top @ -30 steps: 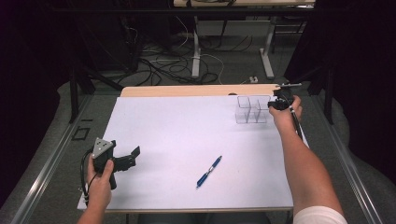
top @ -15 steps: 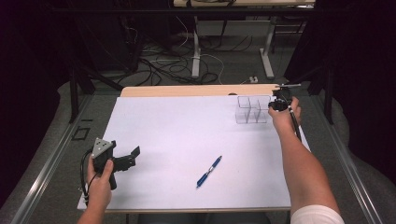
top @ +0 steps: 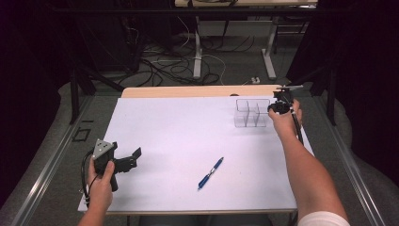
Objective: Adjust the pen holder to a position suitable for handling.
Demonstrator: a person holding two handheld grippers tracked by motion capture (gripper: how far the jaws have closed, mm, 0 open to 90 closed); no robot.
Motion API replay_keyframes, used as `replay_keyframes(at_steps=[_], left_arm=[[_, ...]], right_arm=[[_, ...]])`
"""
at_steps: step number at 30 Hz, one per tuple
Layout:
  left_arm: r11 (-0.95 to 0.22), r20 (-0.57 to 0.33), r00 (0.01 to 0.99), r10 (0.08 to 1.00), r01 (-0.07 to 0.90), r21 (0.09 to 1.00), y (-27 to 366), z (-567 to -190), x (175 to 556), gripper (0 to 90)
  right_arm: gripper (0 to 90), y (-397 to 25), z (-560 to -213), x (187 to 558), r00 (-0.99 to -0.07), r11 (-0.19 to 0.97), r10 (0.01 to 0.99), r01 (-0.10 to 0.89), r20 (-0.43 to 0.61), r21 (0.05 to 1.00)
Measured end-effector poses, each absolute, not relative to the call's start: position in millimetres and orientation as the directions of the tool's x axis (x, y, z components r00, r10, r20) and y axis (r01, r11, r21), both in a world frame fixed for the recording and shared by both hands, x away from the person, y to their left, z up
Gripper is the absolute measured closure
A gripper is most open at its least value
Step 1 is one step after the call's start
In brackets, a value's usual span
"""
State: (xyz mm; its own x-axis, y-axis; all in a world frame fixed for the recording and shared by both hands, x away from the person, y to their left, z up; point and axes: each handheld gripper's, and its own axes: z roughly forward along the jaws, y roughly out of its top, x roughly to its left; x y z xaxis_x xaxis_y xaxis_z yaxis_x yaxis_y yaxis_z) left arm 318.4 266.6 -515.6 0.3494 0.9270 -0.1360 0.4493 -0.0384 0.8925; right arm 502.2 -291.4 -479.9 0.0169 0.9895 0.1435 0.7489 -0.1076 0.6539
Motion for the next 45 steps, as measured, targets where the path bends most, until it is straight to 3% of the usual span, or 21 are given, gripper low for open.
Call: replay_keyframes(at_steps=[21, 36, 41, 45], left_arm=[[-0.041, -0.135, 0.354, 0.925, 0.446, 0.894, 264.6, -515.3, 318.3, 0.2], [-0.016, -0.154, 0.339, 0.928, 0.450, 0.893, 265.5, -515.1, 318.2, 0.2], [0.000, -0.171, 0.334, 0.927, 0.456, 0.890, 265.4, -515.1, 318.2, 0.2], [0.015, -0.188, 0.336, 0.923, 0.457, 0.889, 264.4, -514.0, 317.7, 0.2]], right_arm=[[87.7, -223.1, -477.9, 471.8, -0.051, -0.075, 0.981, 0.792, 0.189, 0.606], [85.9, -220.5, -478.3, 465.5, -0.043, -0.110, 0.968, 0.810, 0.246, 0.576], [76.9, -227.7, -476.4, 463.3, -0.060, -0.136, 0.950, 0.806, 0.307, 0.576], [68.5, -234.6, -476.4, 453.6, -0.102, -0.124, 0.945, 0.767, 0.310, 0.630]])
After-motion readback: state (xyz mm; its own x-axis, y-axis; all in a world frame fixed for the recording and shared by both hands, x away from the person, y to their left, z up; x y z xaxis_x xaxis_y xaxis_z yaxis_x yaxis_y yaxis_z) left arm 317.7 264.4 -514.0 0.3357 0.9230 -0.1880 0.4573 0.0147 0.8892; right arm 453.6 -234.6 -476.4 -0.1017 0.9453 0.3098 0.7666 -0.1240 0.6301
